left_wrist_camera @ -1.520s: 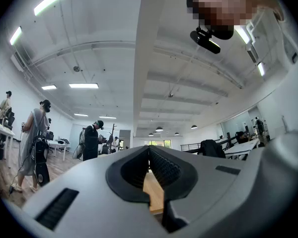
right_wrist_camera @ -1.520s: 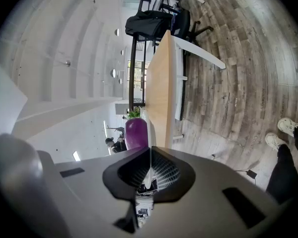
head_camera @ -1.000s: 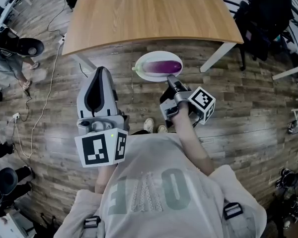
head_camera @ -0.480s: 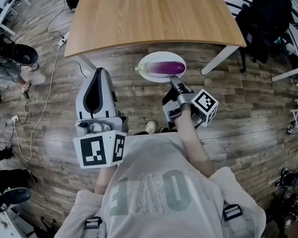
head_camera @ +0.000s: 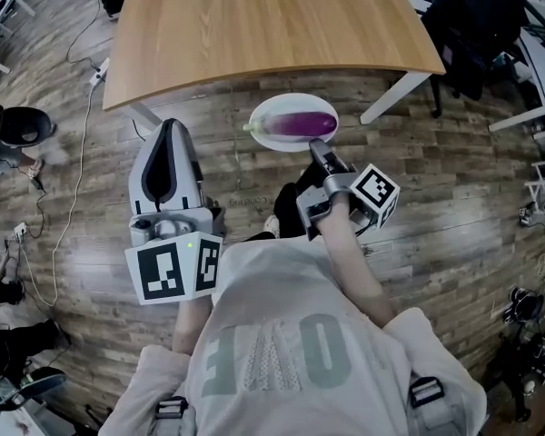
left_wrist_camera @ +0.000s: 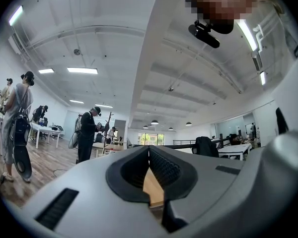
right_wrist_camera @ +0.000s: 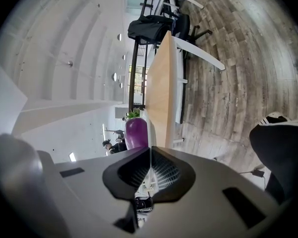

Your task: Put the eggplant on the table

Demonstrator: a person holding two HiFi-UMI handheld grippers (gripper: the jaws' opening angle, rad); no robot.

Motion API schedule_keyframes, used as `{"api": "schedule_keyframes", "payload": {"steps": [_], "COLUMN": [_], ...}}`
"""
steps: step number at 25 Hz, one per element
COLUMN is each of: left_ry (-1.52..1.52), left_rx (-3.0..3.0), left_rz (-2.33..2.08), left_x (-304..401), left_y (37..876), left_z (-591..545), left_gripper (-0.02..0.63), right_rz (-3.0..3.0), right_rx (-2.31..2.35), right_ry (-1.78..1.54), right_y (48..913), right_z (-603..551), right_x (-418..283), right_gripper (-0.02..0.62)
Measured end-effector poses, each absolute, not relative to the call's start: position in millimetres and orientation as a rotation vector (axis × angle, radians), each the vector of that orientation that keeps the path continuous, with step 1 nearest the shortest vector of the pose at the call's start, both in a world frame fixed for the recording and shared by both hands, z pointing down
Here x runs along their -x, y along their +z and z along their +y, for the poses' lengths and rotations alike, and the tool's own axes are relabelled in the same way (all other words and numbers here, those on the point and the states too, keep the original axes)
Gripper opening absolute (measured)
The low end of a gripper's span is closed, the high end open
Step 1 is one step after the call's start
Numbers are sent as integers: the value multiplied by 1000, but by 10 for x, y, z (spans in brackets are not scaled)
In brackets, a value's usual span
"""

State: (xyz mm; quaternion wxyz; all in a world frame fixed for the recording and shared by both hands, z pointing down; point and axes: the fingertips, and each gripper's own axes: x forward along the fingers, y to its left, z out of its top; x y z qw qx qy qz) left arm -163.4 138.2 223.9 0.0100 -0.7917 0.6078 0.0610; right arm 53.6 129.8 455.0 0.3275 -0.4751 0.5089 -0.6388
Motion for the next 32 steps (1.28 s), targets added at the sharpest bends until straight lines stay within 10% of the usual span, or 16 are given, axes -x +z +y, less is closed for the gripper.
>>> {"api": "schedule_keyframes", "payload": {"steps": [32], "left_ry": [159], "left_rx": [2322], "left_rz": [2011], "left_x": [1501], "left_y": [2361], "left_z": [-447], "left_gripper": [8], "right_rz": [1461], "right_rx": [1146], "right_ry": [-1692], "right_y": [4480], "right_z": [-807], "right_x": [-695], "right_gripper": [25]}}
